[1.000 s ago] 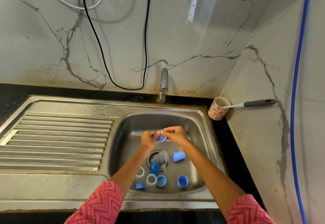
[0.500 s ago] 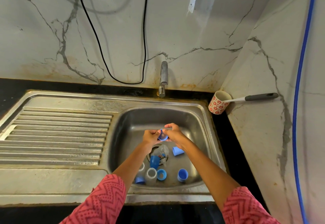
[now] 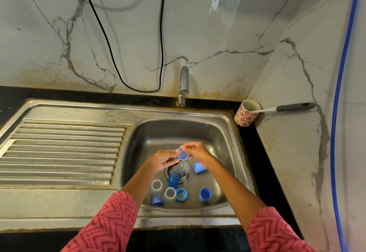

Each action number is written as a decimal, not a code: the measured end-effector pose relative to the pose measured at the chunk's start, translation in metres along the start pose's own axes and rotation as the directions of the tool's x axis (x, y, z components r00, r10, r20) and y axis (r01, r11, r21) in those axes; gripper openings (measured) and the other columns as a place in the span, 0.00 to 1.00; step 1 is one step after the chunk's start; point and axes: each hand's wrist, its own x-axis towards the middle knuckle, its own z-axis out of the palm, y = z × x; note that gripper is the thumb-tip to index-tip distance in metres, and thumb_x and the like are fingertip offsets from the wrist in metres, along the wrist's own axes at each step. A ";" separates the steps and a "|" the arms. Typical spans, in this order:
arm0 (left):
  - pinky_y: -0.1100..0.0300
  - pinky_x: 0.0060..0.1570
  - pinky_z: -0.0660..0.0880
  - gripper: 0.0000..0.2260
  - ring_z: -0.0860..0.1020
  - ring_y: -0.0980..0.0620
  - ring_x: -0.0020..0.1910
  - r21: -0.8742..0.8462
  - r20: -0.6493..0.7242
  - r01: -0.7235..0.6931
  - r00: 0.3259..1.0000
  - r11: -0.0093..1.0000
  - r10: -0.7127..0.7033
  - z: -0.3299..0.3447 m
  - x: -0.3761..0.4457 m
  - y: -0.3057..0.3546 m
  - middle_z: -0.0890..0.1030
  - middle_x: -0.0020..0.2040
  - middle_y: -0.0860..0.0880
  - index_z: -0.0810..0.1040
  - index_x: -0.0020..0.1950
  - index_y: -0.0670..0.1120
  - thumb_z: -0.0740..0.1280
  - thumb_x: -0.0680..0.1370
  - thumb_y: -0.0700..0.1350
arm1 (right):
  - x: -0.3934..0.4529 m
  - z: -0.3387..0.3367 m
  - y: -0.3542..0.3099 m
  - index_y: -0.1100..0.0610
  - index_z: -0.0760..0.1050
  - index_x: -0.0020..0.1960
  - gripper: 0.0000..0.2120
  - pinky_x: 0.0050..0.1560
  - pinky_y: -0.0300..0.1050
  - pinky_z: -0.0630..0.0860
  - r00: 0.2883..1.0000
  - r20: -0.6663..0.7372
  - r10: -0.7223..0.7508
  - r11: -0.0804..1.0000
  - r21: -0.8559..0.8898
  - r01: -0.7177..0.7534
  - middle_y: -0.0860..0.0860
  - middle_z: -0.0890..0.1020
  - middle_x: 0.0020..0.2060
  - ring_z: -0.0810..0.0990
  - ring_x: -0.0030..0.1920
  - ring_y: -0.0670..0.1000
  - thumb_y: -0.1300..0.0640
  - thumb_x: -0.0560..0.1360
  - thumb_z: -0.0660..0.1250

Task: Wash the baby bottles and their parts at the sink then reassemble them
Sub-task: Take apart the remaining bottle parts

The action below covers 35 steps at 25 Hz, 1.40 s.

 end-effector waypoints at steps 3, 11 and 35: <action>0.54 0.57 0.75 0.06 0.78 0.50 0.44 -0.056 0.049 0.024 0.999 0.998 -0.022 -0.002 0.001 -0.002 0.79 0.43 0.42 0.78 0.51 0.36 0.67 0.76 0.37 | 0.005 0.002 0.002 0.61 0.80 0.48 0.03 0.45 0.42 0.79 0.995 -0.089 -0.052 0.998 -0.044 0.048 0.60 0.82 0.50 0.81 0.48 0.53 0.63 0.74 0.69; 0.56 0.59 0.73 0.13 0.77 0.47 0.55 -0.029 0.007 -0.141 0.990 0.990 0.141 -0.004 -0.001 -0.007 0.80 0.50 0.43 0.74 0.60 0.37 0.67 0.75 0.34 | -0.002 0.010 -0.005 0.62 0.78 0.47 0.08 0.40 0.36 0.80 0.998 -0.056 0.004 1.000 -0.006 -0.004 0.53 0.81 0.39 0.81 0.39 0.47 0.59 0.72 0.73; 0.56 0.63 0.70 0.27 0.73 0.46 0.63 0.984 0.154 -0.162 0.982 -0.069 -0.107 0.047 0.052 -0.076 0.74 0.65 0.46 0.70 0.69 0.44 0.70 0.73 0.51 | 0.015 -0.062 0.103 0.62 0.75 0.62 0.14 0.57 0.46 0.75 0.906 -0.039 0.420 0.367 -0.906 -0.209 0.57 0.78 0.59 0.77 0.54 0.55 0.62 0.78 0.59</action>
